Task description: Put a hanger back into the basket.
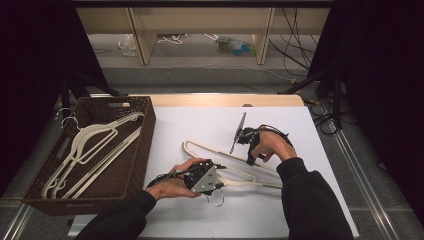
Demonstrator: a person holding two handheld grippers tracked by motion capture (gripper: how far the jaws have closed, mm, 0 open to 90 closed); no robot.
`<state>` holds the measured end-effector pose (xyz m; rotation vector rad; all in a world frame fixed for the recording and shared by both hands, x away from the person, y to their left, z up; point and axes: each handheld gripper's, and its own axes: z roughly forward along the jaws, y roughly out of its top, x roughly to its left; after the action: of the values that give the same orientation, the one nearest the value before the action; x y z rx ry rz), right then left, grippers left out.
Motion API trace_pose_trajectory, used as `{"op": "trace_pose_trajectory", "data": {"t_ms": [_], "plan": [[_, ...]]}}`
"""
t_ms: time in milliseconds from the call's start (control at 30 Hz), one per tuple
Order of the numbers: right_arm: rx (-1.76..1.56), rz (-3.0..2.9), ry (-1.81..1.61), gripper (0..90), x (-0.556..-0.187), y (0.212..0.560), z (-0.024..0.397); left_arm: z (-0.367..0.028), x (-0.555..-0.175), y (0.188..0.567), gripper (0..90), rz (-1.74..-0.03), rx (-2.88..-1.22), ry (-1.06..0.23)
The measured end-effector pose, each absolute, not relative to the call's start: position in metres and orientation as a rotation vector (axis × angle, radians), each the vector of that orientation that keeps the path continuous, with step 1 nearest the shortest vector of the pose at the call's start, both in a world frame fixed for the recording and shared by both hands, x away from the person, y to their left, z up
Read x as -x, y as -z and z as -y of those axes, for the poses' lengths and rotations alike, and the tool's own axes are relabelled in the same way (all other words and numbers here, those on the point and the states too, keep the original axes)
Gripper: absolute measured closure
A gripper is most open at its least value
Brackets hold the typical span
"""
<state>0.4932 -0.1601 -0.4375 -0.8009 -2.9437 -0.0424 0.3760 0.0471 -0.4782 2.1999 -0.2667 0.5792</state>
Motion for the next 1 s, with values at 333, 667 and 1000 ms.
{"op": "trace_pose_trajectory", "data": {"t_ms": [333, 667, 1000], "plan": [[0.778, 2.929, 0.073, 78.4, -0.493, 0.443, 0.162, -0.047, -0.376, 0.480, 68.0, 0.337, -2.243, -0.594], [0.849, 2.958, 0.214, 63.8, -0.489, 0.424, 0.169, -0.047, -0.377, 0.464, 74.6, 0.345, -2.231, -0.601], [1.023, 3.138, 0.450, 46.8, -0.459, 0.364, 0.190, -0.048, -0.385, 0.435, 80.5, 0.271, -2.224, -0.628]]}}
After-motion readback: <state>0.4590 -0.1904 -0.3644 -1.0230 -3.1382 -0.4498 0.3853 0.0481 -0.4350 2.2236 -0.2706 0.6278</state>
